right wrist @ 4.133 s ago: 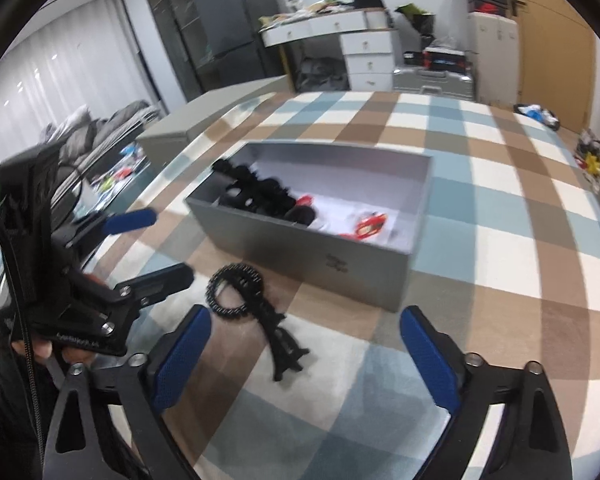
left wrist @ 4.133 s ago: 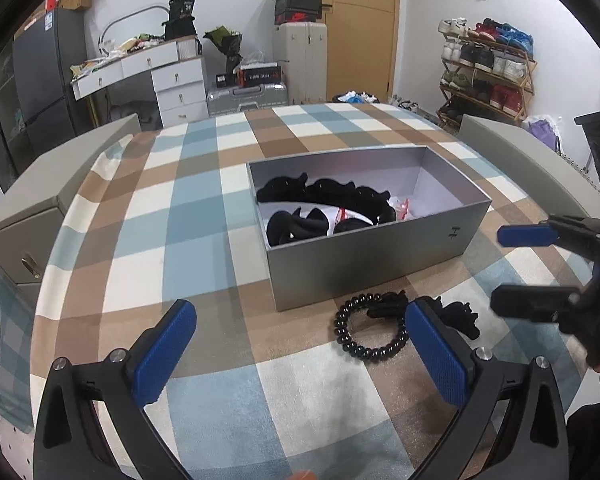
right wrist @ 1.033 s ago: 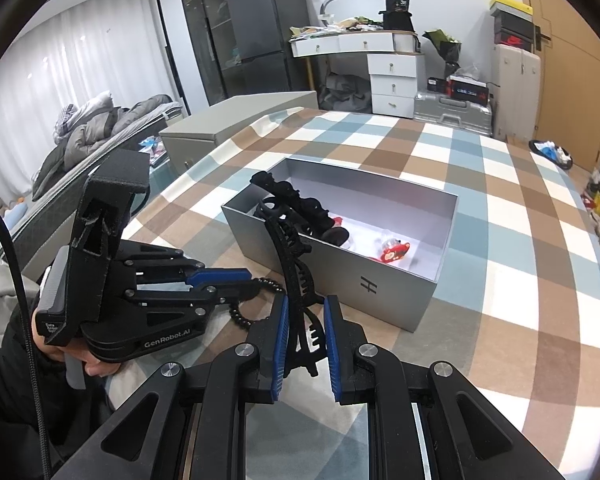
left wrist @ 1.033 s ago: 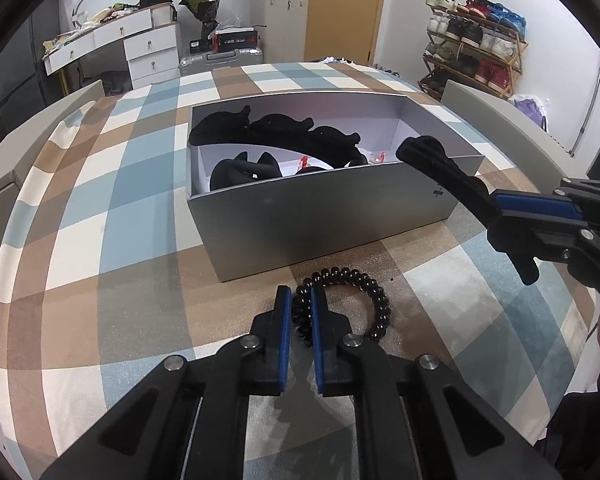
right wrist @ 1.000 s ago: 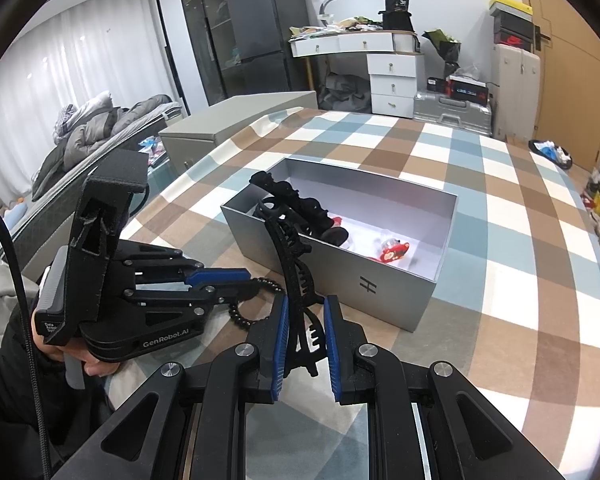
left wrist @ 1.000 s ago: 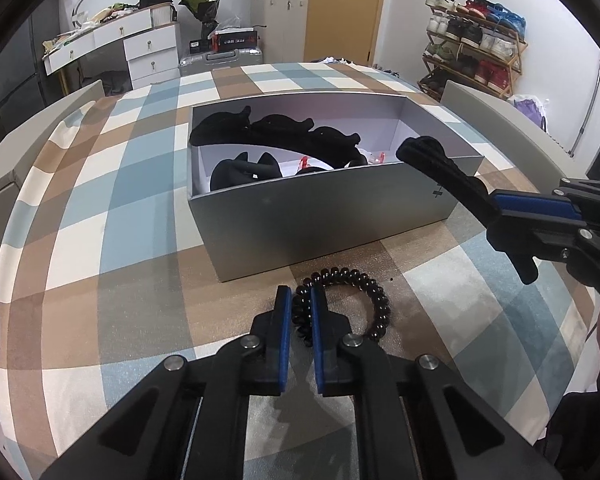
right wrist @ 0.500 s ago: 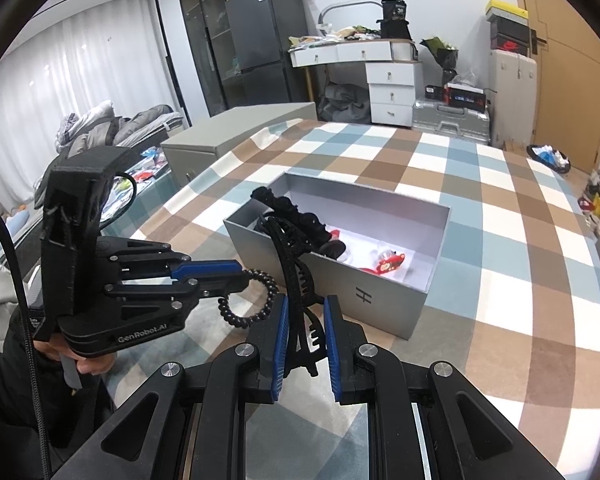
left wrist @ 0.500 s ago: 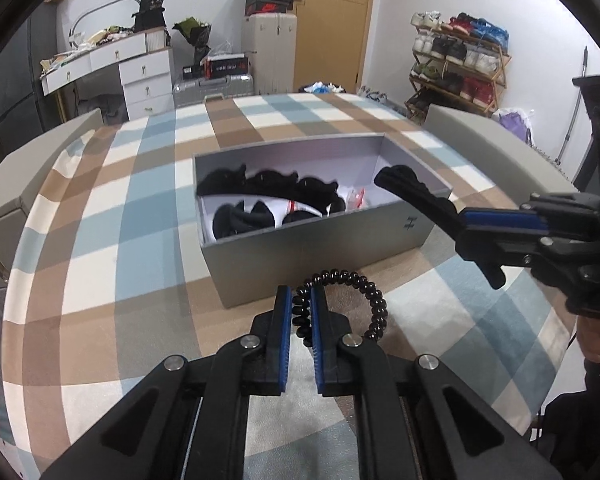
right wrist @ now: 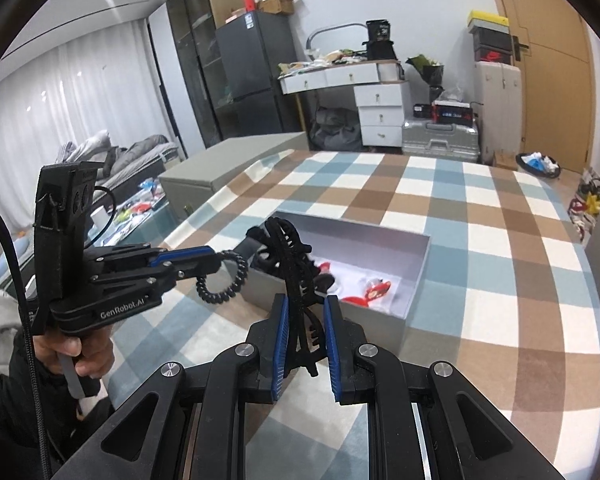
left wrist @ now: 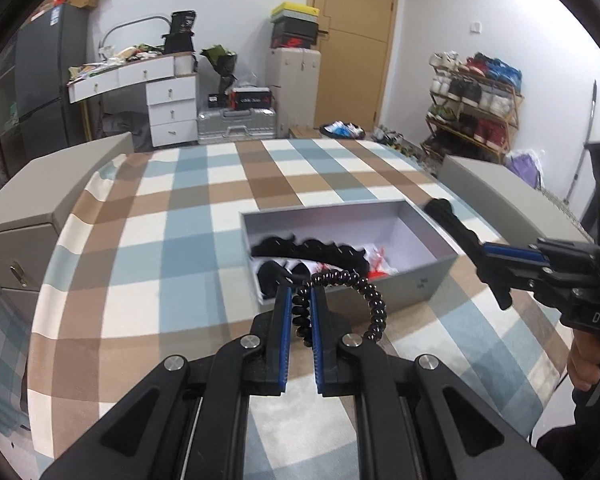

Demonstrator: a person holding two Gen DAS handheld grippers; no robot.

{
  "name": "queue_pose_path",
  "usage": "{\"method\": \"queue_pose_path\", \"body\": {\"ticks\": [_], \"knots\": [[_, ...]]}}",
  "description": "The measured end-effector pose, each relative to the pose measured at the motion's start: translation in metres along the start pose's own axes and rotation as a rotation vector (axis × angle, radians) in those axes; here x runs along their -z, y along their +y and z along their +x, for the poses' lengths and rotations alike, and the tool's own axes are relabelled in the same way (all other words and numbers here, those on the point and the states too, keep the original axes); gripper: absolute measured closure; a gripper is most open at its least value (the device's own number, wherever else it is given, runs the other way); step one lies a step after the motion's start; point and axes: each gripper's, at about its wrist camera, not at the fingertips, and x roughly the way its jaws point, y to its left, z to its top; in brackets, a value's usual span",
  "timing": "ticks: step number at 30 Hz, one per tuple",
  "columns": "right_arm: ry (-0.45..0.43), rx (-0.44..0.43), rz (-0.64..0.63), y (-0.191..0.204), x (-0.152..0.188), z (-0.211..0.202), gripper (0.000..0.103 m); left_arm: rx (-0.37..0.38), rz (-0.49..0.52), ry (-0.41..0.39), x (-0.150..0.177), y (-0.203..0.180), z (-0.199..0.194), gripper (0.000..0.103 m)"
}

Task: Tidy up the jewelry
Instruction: 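Carry the clip and bracelet into the grey box and release both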

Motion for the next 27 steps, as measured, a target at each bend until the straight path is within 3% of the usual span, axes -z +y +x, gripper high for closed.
{"method": "queue_pose_path", "body": {"ticks": [13, 27], "knots": [[-0.030, 0.001, 0.093, -0.027, -0.015, 0.010, 0.086, -0.063, -0.040, -0.037, -0.010, 0.020, 0.010, 0.098], [-0.014, -0.039, 0.157, -0.041, -0.024, 0.031, 0.086, -0.097, -0.008, 0.018, -0.022, 0.006, 0.040, 0.098]]}}
